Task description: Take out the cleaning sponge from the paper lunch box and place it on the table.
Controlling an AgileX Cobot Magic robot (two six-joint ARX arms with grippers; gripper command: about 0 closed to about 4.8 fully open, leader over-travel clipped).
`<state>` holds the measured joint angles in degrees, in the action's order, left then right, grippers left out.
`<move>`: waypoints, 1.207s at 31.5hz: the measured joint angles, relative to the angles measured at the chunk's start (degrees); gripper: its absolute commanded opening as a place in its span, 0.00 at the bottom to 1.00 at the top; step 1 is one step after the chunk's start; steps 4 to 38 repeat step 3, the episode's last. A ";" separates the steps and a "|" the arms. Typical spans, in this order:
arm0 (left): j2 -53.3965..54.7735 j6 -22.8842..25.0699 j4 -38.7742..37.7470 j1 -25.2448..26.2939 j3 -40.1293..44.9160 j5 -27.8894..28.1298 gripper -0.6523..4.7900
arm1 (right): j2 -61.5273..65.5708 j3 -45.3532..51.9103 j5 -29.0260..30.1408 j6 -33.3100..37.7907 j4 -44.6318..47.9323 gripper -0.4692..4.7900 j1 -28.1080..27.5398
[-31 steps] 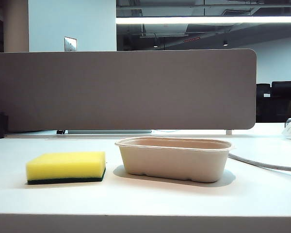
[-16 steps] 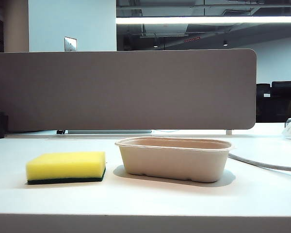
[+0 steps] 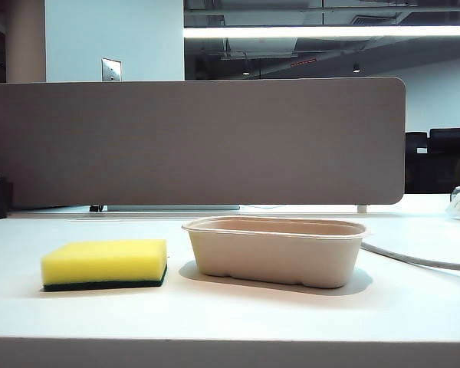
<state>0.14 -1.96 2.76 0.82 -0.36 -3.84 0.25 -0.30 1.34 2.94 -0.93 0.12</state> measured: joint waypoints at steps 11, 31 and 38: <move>0.00 -0.02 0.00 0.00 0.00 0.00 0.11 | 0.00 0.00 0.00 0.00 0.00 0.08 0.00; 0.00 -0.02 0.00 0.00 0.00 0.00 0.11 | 0.00 0.00 0.00 0.00 0.00 0.08 0.00; 0.00 -0.02 0.00 0.00 0.00 0.00 0.11 | 0.00 0.00 0.00 0.00 0.00 0.08 0.00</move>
